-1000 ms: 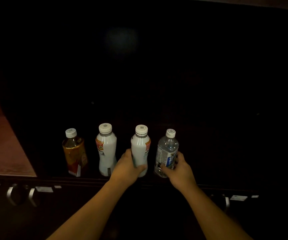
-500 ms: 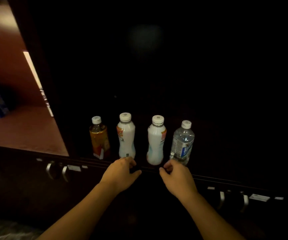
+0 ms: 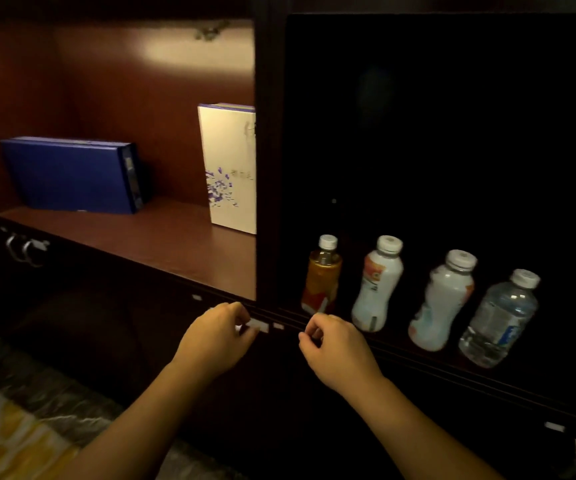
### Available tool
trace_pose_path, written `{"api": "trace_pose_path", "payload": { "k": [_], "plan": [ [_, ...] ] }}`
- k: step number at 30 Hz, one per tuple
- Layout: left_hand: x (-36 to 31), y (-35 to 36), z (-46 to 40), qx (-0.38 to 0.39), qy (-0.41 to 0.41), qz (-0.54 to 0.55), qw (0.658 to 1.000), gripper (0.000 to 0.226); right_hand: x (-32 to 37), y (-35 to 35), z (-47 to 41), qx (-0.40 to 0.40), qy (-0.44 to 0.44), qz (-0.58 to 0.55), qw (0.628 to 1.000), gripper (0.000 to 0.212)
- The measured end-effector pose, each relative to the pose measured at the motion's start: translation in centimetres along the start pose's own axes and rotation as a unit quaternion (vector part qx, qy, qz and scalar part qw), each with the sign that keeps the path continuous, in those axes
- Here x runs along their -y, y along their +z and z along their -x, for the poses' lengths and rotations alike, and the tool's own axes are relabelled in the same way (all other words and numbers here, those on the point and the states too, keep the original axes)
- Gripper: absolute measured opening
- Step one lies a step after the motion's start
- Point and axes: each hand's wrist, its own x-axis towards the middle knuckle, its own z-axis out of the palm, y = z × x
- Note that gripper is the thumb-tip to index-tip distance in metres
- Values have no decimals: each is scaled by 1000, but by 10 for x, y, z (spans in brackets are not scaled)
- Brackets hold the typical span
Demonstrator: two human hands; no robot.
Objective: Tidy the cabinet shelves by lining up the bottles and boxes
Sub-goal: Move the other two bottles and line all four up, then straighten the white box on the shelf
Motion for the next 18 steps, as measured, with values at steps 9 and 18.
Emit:
{"api": "trace_pose_path", "payload": {
  "k": [9, 18],
  "plan": [
    [153, -94, -24, -4, -31, 4, 1000, 30, 153, 104, -60, -5, -4, 15, 1000, 17],
    [232, -139, -106, 33, 14, -33, 999, 33, 210, 138, -136, -18, 58, 31, 998, 14]
  ]
}}
